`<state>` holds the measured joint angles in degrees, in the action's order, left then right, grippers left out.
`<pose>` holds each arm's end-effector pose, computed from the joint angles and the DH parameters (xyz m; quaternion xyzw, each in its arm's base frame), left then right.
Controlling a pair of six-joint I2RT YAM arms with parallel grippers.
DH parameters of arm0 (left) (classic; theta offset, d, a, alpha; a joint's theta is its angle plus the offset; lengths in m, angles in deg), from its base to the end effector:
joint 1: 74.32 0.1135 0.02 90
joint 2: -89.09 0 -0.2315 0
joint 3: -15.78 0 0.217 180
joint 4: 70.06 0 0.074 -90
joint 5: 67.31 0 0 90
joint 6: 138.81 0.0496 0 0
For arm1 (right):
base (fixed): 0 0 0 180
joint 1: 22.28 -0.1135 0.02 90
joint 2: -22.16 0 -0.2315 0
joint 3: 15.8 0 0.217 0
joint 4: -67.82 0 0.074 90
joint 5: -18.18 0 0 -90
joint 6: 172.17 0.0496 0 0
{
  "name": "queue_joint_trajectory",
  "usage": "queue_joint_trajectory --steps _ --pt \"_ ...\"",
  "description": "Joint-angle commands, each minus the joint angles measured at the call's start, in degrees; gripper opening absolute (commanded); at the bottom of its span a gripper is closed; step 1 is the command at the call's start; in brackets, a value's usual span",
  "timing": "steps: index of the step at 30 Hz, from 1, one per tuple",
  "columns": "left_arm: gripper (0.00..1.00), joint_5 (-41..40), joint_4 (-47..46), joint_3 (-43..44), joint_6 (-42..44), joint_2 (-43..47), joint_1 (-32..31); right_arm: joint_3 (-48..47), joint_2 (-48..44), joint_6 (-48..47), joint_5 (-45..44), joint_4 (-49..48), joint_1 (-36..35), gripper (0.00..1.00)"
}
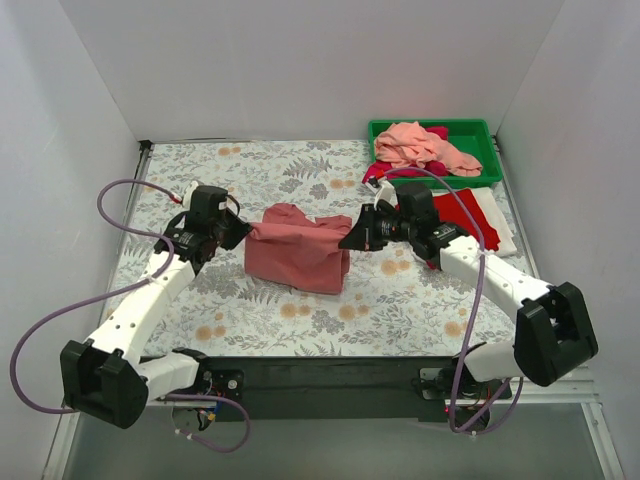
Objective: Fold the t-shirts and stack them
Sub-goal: Fold the tshirt
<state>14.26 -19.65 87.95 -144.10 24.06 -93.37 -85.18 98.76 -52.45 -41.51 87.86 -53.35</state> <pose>0.2171 -0.0673 0.2660 -0.5881 0.7023 -0.2958 0.2711 0.2316 0.1688 0.2579 -0.1458 0.8225 0.4468 0.3205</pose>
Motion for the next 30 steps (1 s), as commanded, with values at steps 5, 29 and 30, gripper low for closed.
queue_joint_trajectory --steps 5,29,30 --pt "0.00 -0.3 -6.4 4.5 2.6 -6.5 2.8 -1.8 7.3 0.8 6.2 -8.9 4.4 0.01" --pt "0.93 13.4 -18.5 15.6 9.9 -30.1 7.3 -19.3 24.3 -5.8 -4.1 -1.7 9.6 0.72" --pt "0.94 14.4 -19.4 13.9 9.5 -29.0 7.3 -18.1 23.2 -5.7 -5.2 -1.4 8.7 0.72"
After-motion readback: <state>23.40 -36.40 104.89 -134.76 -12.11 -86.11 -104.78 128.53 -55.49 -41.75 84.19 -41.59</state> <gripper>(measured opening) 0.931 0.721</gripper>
